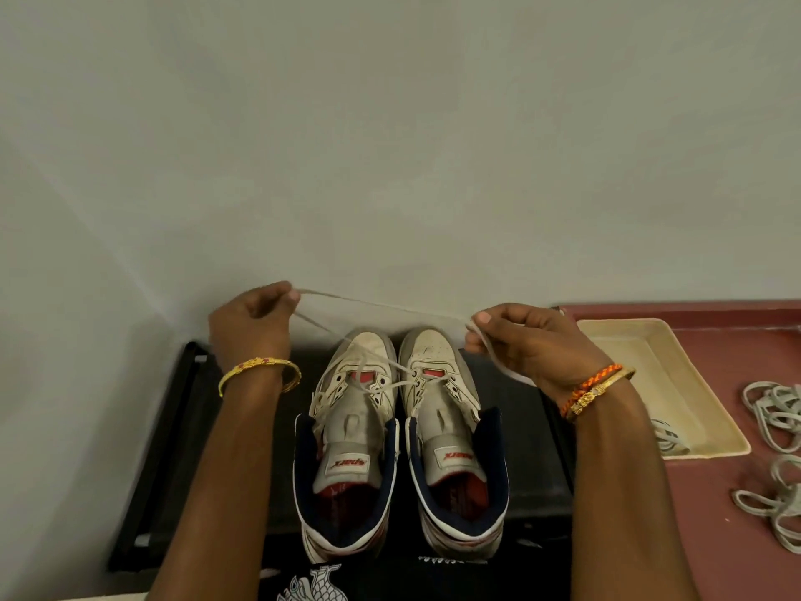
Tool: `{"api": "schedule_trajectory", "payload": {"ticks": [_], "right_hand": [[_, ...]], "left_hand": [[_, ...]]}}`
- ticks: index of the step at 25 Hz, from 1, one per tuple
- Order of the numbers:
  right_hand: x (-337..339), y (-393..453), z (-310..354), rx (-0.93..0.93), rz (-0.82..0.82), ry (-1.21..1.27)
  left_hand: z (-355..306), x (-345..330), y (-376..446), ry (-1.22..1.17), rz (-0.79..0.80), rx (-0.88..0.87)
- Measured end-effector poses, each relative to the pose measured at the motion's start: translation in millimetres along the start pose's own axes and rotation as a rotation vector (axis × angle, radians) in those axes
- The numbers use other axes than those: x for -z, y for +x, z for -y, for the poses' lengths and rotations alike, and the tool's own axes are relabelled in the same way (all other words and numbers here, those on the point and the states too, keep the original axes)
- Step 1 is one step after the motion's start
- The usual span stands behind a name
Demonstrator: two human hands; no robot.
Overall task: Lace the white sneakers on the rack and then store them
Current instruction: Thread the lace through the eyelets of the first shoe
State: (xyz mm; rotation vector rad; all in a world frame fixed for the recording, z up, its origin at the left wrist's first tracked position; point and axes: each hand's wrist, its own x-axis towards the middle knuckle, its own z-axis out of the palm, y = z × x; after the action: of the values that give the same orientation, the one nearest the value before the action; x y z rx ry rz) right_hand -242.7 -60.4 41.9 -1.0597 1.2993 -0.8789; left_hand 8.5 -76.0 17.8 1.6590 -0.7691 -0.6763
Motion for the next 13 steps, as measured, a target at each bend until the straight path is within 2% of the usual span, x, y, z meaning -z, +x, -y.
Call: {"api": "schedule_trajectory", "payload": {"ticks": [3,6,9,11,13], "right_hand": [[15.2,3.2,-15.6,-0.122,-0.069,0.044],[10.1,8.2,-22.6,-0.190,-0.061,0.089],[-13.4,20.6,-31.4,-0.139,-0.050,-0.130],[-30.1,28.1,-41.1,-0.082,0.025,-0.316],[-39.4,31.3,-47.2,-0.103,0.098,-0.484]], "left_hand": [[22.9,6.9,9.5,-0.002,-0.071,0.146],[28.8,7.7,10.3,0.011,0.028,0.194],[26.3,1.3,6.2,0.084,0.118,0.097],[24.3,-3.4,5.4,0.119,0.116,0.022],[25.3,-6.0,6.1,0.161,0.081,-0.018]]}}
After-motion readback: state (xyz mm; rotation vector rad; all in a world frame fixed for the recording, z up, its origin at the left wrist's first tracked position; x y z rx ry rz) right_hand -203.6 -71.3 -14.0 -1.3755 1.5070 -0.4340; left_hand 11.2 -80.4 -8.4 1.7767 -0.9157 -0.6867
